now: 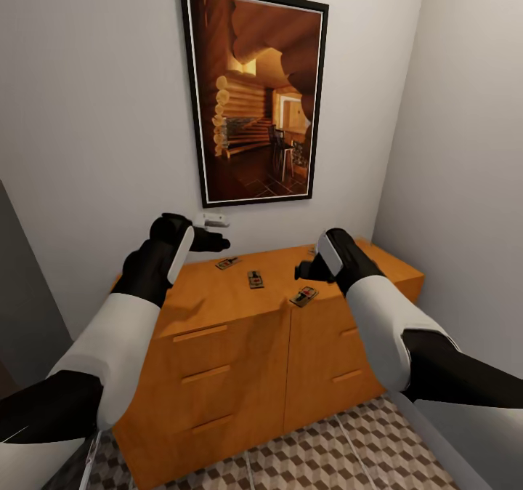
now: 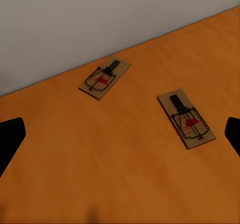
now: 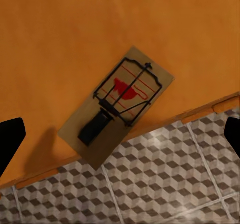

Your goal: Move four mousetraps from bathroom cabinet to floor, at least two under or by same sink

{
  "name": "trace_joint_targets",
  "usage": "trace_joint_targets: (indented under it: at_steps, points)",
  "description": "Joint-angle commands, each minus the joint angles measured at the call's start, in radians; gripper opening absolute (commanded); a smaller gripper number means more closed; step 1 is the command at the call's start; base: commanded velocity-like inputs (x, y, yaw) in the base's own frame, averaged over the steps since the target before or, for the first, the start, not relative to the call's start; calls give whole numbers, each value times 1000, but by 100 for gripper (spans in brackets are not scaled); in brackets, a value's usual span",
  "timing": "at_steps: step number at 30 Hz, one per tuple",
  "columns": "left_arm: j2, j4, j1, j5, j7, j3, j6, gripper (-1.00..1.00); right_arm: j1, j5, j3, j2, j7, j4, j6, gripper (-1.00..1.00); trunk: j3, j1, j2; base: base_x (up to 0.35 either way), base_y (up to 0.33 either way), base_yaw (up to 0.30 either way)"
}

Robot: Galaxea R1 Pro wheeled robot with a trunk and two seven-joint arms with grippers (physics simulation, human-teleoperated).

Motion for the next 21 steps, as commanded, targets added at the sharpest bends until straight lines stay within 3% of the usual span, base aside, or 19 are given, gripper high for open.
trace_joint_targets:
  at_steps: [1, 21]
  points:
    - [0, 5, -1, 2, 0, 0, 3, 100, -1, -10, -5, 1, -11, 10, 2, 100, -1, 0, -1, 0, 0, 0]
    - [0, 38, -1, 2, 3, 0, -3, 100, -1, -54, -5, 1, -11, 58, 2, 100, -1, 0, -1, 0, 0, 0]
